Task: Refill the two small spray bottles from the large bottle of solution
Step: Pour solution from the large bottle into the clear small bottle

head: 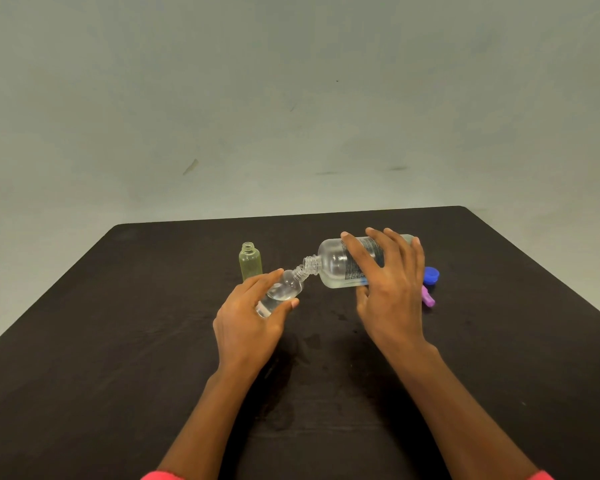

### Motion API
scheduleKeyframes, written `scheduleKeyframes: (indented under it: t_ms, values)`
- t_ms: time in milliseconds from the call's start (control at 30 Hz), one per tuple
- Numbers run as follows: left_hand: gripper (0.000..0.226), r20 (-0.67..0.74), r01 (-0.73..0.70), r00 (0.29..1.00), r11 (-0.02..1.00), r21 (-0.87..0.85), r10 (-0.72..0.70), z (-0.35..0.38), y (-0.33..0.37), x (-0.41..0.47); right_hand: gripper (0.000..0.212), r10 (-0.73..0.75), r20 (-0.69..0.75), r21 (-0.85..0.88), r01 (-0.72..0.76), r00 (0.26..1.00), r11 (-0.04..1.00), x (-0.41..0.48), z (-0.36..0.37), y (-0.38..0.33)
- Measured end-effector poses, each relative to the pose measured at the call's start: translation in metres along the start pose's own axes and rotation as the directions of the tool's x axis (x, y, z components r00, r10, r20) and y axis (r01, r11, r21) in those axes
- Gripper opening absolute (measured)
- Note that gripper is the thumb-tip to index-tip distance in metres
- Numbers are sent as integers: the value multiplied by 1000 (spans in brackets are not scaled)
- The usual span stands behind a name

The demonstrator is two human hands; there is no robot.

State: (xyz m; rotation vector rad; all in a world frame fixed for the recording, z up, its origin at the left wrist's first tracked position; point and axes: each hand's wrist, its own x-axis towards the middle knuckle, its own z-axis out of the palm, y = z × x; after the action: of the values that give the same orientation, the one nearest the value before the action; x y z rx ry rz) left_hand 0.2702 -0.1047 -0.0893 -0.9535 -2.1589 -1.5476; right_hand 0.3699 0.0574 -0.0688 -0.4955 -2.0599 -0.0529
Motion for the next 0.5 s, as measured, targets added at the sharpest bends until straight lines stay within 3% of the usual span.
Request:
scheduleKeyframes:
  t_ms: [500]
  values:
    - [46,6,8,1000,1000,9,-8,1,-1,0,83,-3,-2,1,3,1000,1000,0,0,0]
